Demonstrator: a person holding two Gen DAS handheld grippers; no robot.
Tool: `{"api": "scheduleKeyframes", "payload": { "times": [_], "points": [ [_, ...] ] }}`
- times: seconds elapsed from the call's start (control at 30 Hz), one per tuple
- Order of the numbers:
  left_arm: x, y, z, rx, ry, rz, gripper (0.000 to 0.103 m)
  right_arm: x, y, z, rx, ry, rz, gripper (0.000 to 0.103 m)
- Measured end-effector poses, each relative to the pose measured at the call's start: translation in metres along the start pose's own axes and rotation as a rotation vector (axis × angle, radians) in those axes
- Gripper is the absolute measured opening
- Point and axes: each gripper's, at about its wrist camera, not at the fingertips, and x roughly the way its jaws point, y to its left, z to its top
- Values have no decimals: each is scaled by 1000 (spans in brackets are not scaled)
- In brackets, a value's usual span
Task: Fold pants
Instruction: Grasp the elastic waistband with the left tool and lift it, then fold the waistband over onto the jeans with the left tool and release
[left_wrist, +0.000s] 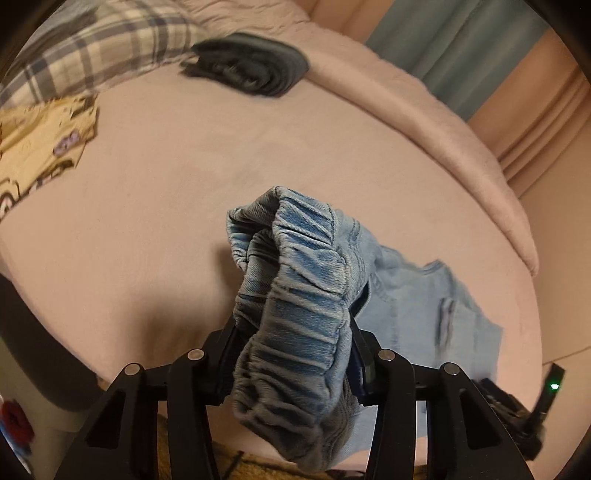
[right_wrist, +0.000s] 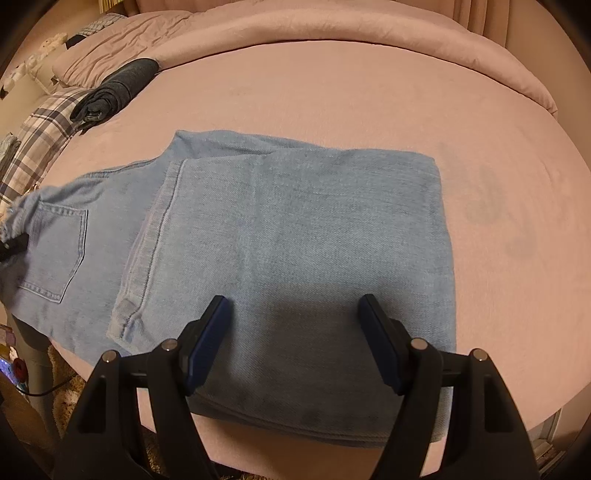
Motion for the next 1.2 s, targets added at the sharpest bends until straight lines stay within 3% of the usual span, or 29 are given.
{"api": "scheduleKeyframes", "payload": {
  "times": [0.47, 0.73, 1.2],
  "points": [
    [-30, -74, 0, 146, -52, -96, 45, -3, -6, -2, 0, -17, 39, 72],
    [-22, -108, -4, 231, -17, -175, 44, -6, -10, -7, 10, -28, 59, 72],
    [7, -138, -9, 289, 59, -229, 44, -10, -20, -13, 41, -40, 97, 72]
  ]
}}
